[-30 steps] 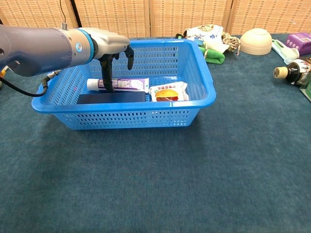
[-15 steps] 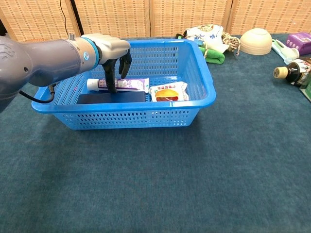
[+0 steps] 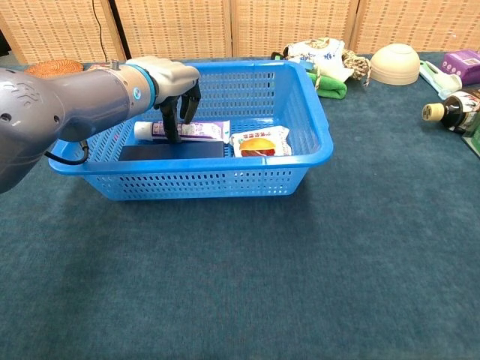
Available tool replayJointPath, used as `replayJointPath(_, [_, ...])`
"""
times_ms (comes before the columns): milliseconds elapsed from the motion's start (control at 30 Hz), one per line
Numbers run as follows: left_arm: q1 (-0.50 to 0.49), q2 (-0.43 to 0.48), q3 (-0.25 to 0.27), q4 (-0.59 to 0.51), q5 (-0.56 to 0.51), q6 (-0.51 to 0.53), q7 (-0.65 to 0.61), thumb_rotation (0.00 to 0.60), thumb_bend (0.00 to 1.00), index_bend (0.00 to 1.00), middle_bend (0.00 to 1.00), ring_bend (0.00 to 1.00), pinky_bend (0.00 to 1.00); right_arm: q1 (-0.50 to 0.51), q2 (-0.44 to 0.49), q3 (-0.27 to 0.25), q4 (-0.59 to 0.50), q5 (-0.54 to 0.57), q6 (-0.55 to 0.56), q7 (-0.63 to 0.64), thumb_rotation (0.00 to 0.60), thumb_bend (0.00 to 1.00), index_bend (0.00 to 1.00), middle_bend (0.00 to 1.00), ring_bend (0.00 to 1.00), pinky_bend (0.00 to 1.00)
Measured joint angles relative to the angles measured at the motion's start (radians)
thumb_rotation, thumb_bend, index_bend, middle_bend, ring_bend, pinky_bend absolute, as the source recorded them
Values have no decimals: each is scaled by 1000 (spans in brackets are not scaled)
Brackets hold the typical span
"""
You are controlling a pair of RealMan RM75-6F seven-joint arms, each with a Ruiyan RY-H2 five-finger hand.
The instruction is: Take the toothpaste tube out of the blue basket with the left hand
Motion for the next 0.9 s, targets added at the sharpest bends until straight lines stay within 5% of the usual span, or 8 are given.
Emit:
replayJointPath(733, [11,-40,-29,46,-53,-31,44,600,142,490,369,369,432,6,4,-7,0,-3,-13,10,600,0,0,0,0,0])
replayJointPath(900, [16,-32,-30,23,-70,-33,55,600,141,490,369,376,499,7,4,-9,0,-5,-15,10,600,0,0,0,0,0])
